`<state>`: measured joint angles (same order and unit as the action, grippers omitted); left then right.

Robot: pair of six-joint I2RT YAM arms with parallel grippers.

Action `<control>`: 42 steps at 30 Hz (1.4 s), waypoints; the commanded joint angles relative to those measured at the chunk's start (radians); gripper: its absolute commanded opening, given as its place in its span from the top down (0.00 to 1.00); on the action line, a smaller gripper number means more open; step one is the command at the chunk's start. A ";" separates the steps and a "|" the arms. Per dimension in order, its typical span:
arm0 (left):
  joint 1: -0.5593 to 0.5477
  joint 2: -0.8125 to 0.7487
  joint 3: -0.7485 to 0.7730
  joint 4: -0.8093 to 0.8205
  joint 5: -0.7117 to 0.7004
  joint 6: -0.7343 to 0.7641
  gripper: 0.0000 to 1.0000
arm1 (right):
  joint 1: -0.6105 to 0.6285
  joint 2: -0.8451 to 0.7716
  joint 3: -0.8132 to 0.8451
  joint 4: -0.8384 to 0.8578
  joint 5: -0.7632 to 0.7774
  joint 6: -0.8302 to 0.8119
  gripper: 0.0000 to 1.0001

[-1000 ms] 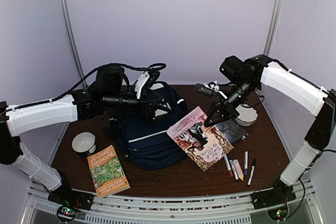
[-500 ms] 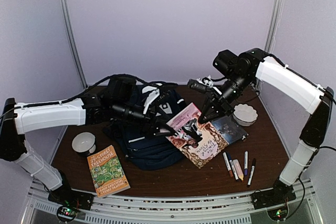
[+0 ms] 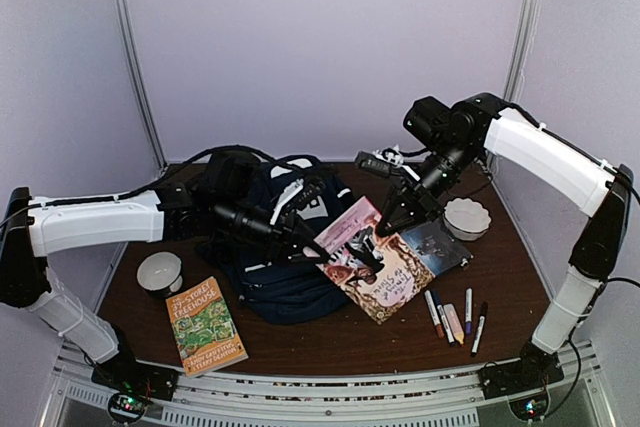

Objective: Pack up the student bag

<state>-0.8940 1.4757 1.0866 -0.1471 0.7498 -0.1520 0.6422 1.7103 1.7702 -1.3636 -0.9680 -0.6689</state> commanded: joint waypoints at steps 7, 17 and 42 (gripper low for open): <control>0.000 0.021 0.020 -0.050 0.004 0.014 1.00 | 0.004 0.025 0.021 0.046 0.002 0.055 1.00; 0.003 -0.214 -0.104 -0.067 -0.149 -0.096 1.00 | -0.054 0.041 0.069 0.002 -0.065 0.014 0.59; 0.154 -0.880 -0.342 -0.339 -0.967 -0.690 1.00 | 0.229 0.152 -0.163 0.518 0.621 -0.039 0.54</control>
<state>-0.7544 0.6338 0.7856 -0.5362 -0.1146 -0.7238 0.7952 1.8187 1.6291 -0.9302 -0.5320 -0.6296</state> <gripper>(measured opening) 0.036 0.456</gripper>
